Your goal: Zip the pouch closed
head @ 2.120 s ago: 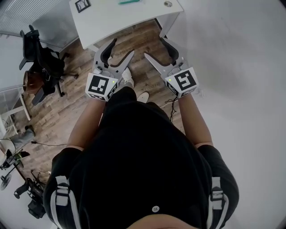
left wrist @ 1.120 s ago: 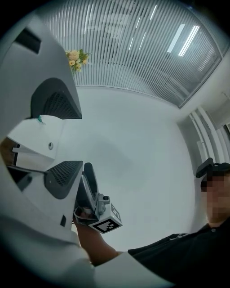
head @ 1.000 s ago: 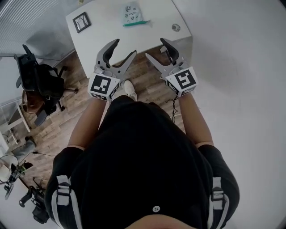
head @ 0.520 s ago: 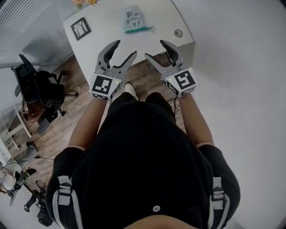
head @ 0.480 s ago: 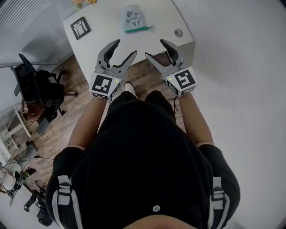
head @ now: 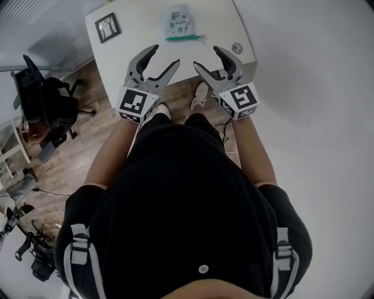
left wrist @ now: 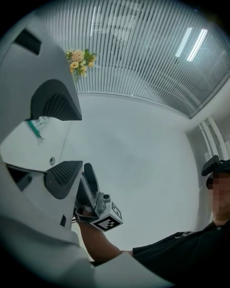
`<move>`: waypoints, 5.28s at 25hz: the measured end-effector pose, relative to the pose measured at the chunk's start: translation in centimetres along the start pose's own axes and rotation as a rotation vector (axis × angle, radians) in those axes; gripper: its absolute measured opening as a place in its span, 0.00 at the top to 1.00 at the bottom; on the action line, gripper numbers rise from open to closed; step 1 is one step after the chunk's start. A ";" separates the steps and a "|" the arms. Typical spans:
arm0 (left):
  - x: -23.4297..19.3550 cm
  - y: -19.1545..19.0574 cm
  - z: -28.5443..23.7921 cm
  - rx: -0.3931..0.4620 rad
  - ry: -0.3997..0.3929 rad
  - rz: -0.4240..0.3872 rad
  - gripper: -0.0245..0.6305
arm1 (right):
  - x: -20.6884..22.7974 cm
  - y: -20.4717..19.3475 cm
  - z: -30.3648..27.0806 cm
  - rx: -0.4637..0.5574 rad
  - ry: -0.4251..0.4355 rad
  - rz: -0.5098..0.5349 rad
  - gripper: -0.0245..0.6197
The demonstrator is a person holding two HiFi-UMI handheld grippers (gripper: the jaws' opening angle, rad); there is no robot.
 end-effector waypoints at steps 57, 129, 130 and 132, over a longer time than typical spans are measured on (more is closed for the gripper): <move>-0.2 -23.1 -27.3 -0.666 0.214 0.473 0.66 | 18.9 -24.4 -17.3 -0.630 0.569 0.364 0.70; -2.0 -24.6 -27.8 -0.800 0.304 0.544 0.95 | 18.2 -25.4 -17.4 -0.723 0.607 0.443 0.95; -2.2 -24.6 -27.5 -0.800 0.313 0.550 0.95 | 18.3 -25.4 -17.4 -0.724 0.605 0.441 0.95; -2.5 -24.8 -27.2 -0.798 0.324 0.557 0.95 | 18.5 -25.5 -17.4 -0.722 0.602 0.438 0.95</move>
Point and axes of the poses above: the fingertips, and each gripper's own axes: z backward along the fingers, x to its right, y out of its top, the point moved 3 cm from there along z, backward along the fingers, and after that the axes turned 6 degrees about -x, right-handed, at the moved point
